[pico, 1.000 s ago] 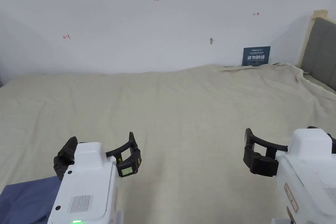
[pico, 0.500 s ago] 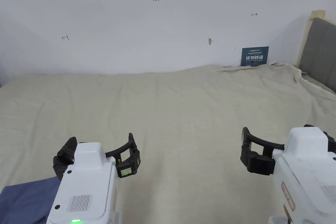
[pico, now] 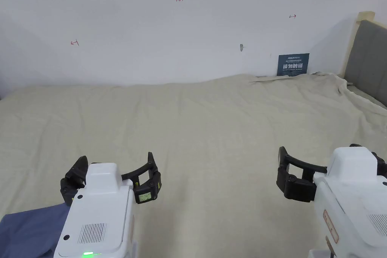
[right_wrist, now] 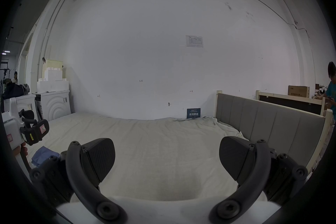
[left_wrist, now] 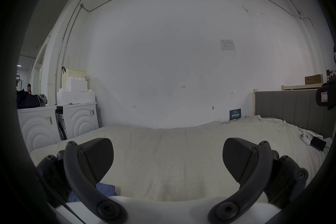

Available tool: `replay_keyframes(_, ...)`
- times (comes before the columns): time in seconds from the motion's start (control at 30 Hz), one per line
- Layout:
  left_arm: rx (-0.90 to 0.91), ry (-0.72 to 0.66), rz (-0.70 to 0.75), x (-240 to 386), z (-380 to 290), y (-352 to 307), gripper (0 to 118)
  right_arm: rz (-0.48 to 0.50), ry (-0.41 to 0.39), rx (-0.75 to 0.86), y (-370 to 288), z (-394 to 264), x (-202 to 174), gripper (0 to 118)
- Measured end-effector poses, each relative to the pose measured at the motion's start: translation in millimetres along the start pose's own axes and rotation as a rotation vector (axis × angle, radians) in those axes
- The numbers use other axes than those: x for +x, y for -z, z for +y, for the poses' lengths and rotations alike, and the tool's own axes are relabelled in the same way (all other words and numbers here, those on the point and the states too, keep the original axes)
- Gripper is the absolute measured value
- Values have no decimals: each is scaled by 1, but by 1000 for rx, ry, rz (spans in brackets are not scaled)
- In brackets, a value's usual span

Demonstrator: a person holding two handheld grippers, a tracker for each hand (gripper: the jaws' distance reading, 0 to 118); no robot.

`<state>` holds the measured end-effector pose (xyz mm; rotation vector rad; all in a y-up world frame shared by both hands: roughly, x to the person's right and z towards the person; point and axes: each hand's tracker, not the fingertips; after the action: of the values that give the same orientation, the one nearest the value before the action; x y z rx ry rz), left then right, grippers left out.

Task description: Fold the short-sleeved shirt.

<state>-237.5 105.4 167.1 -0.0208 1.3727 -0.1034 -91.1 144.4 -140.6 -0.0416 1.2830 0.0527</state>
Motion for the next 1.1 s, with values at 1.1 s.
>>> replay_keyframes(1.1,3,14,-10,0,-1,0,118,-4,-7,4,0,3,-3,114)
